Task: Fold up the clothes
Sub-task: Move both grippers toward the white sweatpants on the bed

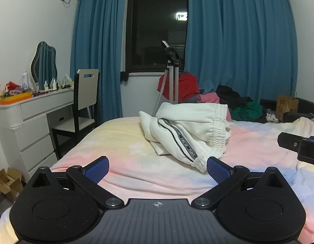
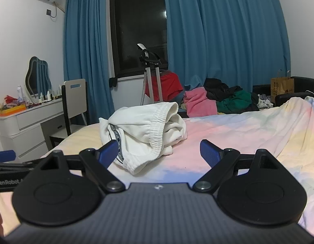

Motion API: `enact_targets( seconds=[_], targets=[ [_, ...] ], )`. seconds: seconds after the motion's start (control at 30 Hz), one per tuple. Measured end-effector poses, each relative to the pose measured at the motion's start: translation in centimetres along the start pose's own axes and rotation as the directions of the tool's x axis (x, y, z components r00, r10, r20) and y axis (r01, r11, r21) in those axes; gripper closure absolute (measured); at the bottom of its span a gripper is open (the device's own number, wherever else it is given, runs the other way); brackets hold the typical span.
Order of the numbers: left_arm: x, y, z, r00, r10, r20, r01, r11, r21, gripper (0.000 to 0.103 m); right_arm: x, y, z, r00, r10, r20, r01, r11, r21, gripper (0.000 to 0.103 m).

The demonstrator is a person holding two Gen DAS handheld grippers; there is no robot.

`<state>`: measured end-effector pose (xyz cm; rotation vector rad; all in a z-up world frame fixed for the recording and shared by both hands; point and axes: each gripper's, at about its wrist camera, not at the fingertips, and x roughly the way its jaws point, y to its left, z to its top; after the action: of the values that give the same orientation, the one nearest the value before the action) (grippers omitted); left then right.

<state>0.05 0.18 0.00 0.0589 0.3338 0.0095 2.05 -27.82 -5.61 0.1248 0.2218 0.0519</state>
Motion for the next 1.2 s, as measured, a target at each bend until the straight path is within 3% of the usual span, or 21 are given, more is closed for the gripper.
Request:
enact_targets(
  seconds=[1.2],
  targets=[
    [0.4, 1.2, -0.6, 0.998, -0.065, -0.018, 0.064, 0.995, -0.077, 0.000, -0.1, 0.3, 0.0, 1.000, 0.020, 0.011, -0.020, 1.000, 0.004, 0.014]
  ],
)
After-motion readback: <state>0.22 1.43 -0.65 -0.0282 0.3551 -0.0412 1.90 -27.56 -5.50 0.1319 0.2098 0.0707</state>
